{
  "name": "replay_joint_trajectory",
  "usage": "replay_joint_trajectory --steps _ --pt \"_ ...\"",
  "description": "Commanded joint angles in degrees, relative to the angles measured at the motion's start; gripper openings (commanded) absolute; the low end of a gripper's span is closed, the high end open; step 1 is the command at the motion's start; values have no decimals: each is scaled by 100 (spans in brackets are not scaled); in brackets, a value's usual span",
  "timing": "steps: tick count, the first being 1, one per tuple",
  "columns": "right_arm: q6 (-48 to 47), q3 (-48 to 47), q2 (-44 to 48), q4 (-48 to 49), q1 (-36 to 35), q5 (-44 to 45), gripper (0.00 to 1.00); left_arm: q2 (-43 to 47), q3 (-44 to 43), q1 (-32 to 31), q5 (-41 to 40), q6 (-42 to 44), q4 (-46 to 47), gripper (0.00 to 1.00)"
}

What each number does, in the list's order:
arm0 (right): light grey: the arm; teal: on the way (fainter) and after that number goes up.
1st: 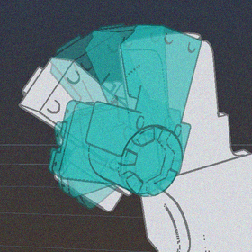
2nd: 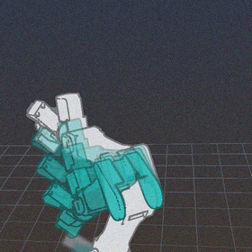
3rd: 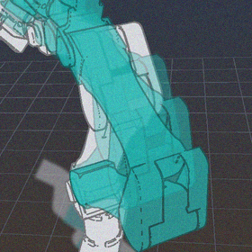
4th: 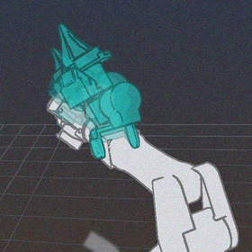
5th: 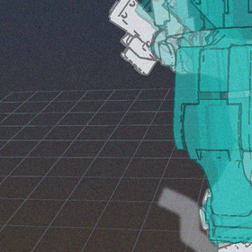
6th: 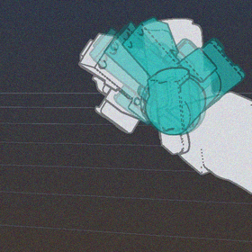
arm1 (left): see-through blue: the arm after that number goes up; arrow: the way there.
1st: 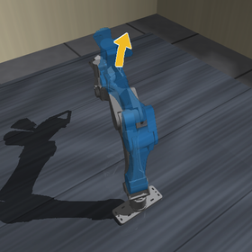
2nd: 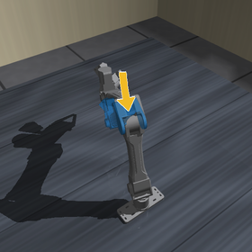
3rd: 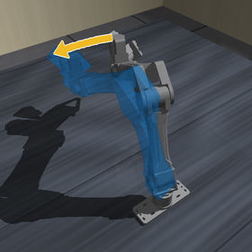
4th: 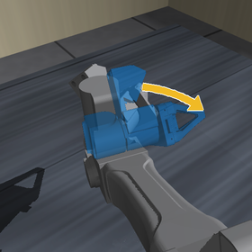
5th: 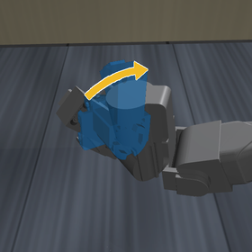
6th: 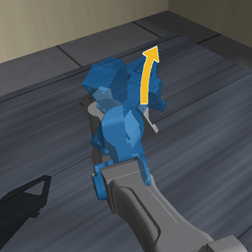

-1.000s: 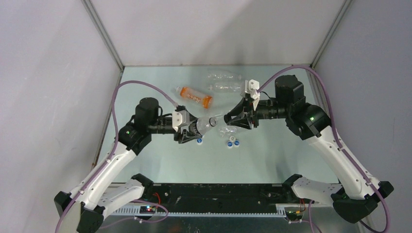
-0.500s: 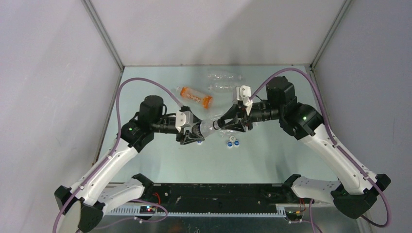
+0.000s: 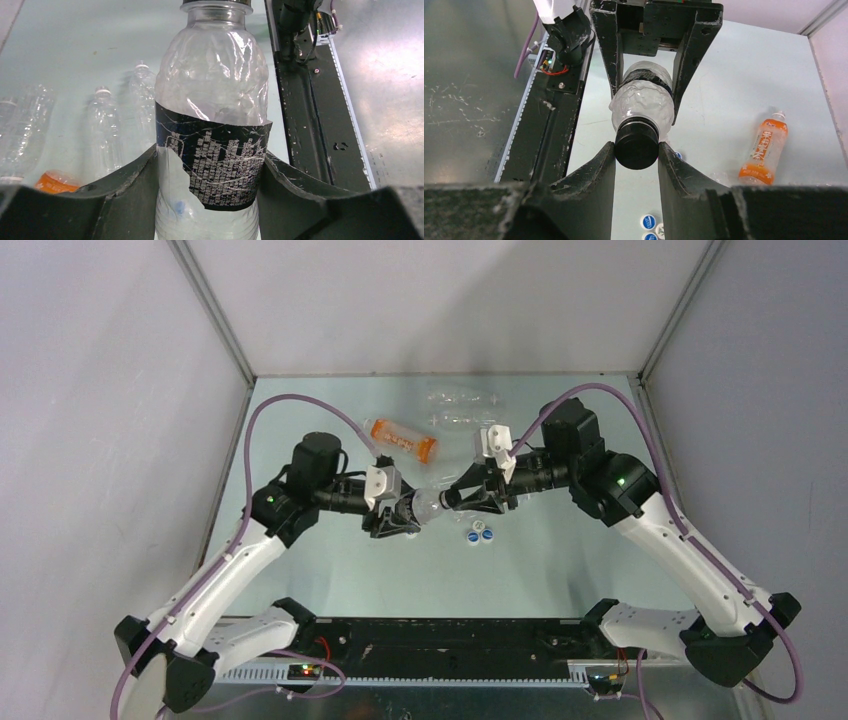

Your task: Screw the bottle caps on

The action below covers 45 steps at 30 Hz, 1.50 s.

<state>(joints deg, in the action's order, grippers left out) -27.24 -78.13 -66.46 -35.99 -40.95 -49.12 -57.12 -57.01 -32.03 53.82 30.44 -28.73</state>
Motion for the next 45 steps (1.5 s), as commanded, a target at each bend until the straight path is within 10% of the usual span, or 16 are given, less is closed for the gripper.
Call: replay_joint_trajectory --steps 1,21,45 --pt "-390 8 -140 -264 -156 -97 4 -84 -349 -49 423 -69 378 0" --pt "-131 -124 -338 -400 111 -463 3 -198 -98 -54 968 -1093 1898 0" --pt "3151 -607 -1165 -634 82 503 5 805 1288 -1219 -2580 -1206 4747 0"
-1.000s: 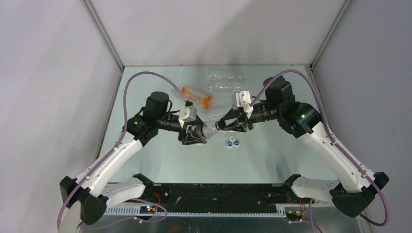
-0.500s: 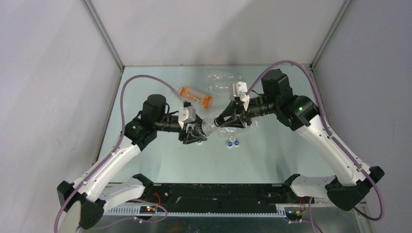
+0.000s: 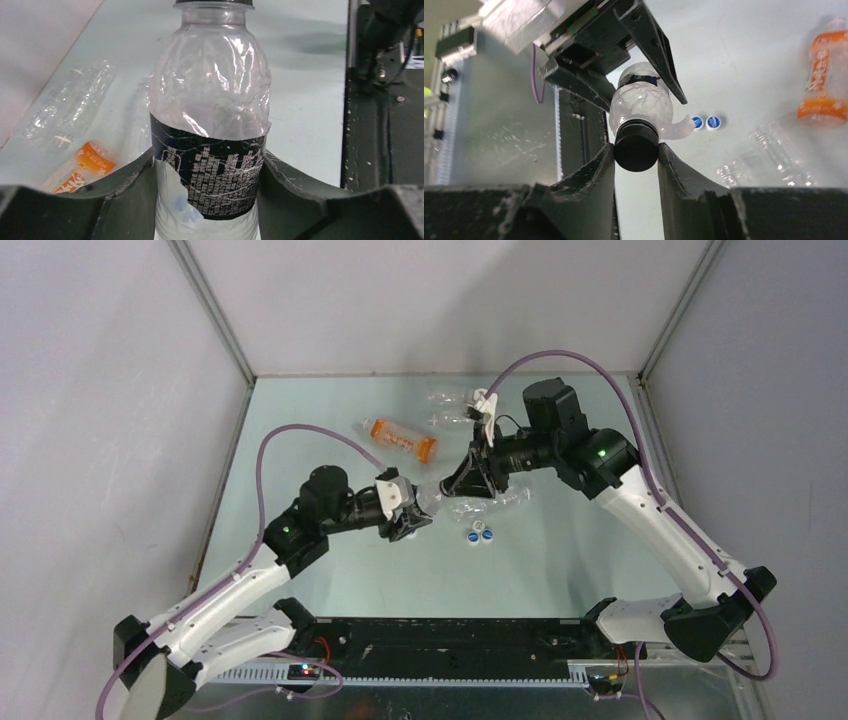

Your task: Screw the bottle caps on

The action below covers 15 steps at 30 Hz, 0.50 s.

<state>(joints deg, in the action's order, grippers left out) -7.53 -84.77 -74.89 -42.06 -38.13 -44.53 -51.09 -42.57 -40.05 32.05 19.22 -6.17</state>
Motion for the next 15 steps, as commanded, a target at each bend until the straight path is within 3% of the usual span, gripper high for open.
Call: replay_joint_trajectory --steps 1,15 --pt "1479 57 -323 -9 -203 187 5 204 -121 -465 -482 -85 2570 0" --pt "3943 57 -231 -243 -303 2340 6 -90 401 -1461 -2666 484 3529 0"
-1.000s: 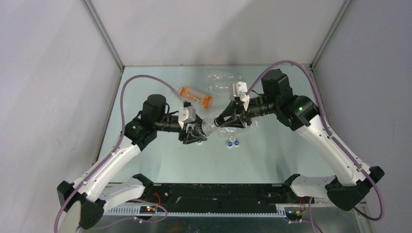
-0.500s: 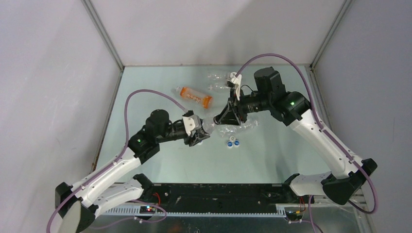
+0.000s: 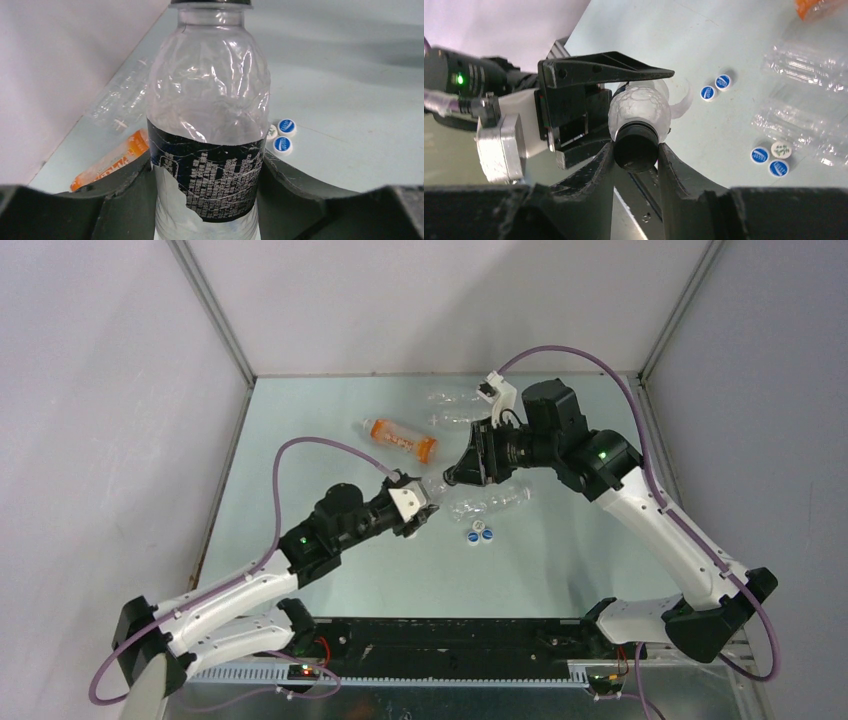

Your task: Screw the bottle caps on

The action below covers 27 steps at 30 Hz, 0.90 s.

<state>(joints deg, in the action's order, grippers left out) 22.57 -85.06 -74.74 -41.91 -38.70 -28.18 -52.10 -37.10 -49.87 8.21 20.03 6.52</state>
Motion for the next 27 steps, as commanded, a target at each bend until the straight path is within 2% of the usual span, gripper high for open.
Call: replay_joint_trajectory --steps 1,7,10,13,18,19,23,25,27 --pt "1059 86 -220 -239 -264 818 7 -39 -107 -511 -431 413 2324 0" --pt "1308 86 -108 -132 -257 1117 14 -166 213 -586 -674 265 2674 0" --pt "1292 86 -43 -69 -242 1180 29 -180 386 -586 -730 158 2744 0" --pt "1225 86 82 38 -186 1243 37 -185 513 -581 -800 50 2715 0" --pt "898 86 353 278 -119 1271 56 -146 774 -514 -986 -171 2620 0" --pt "845 86 431 306 -107 1267 62 -136 840 -453 -956 -226 2607 0" --pt "286 86 629 463 -72 1017 75 -74 988 -229 -625 -483 2505 0" --pt "-152 88 757 564 -46 853 78 -40 1011 -51 -355 -657 2411 0" --pt "-844 143 915 700 -8 626 78 -13 993 211 292 -874 2302 0"
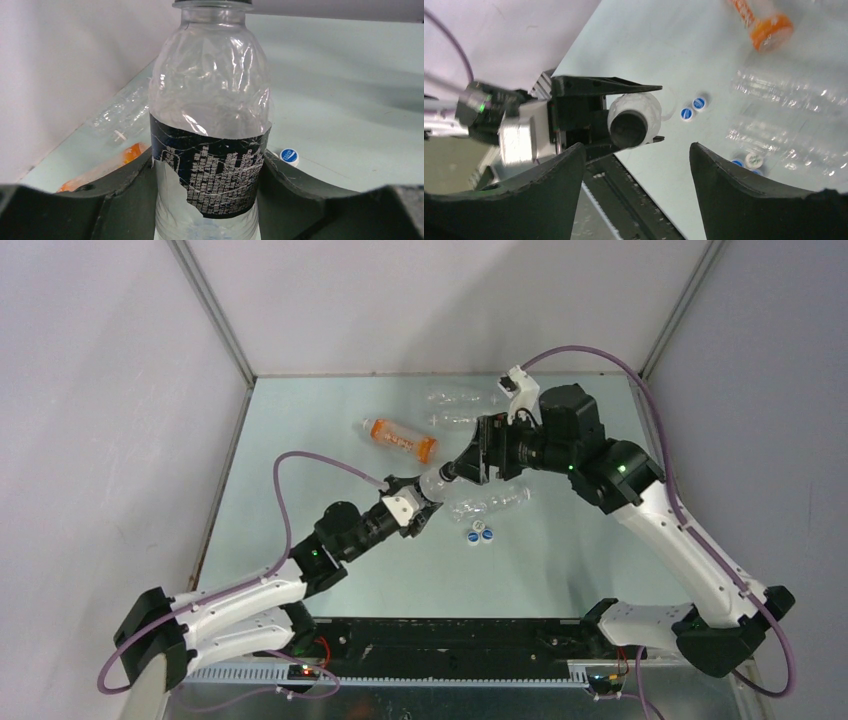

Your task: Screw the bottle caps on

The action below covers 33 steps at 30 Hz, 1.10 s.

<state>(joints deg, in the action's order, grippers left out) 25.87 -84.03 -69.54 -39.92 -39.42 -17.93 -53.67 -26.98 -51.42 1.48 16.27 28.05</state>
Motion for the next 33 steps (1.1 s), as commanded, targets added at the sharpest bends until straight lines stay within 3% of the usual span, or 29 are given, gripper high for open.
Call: replay_joint_trajectory --steps 1,5,8,9,11,17,20,25,28,33 --pt "-1348 134 453 564 78 -559 79 154 -49 544 1165 -611 12 0" --pt "-2697 592 937 983 132 -1211 78 105 -479 1037 2553 -689 -827 0" --pt "-3845 731 1176 921 178 -1611 88 -32 -974 1311 3748 -558 -1511 0" --pt "-4082 731 1216 840 217 -1769 95 -61 -1190 1407 3945 -495 -1908 0" --pt "-4627 747 1250 650 292 -2024 99 -143 -1475 1486 4418 -297 -2460 0" --pt "-5621 774 1227 535 364 -2731 99 -577 -2252 1525 5424 385 -3928 0" --pt "-5817 770 1204 557 362 -3116 95 -745 -2520 1521 5604 758 -4560 0" --pt "-5900 765 1085 478 309 -3461 82 -801 -2706 1521 5731 907 -4795 0" --pt "-5924 764 1010 359 261 -3549 62 -779 -2756 1518 5744 933 -4864 0" --pt "-6022 763 962 268 109 -3379 61 -775 -2795 1512 5823 919 -4886 0"
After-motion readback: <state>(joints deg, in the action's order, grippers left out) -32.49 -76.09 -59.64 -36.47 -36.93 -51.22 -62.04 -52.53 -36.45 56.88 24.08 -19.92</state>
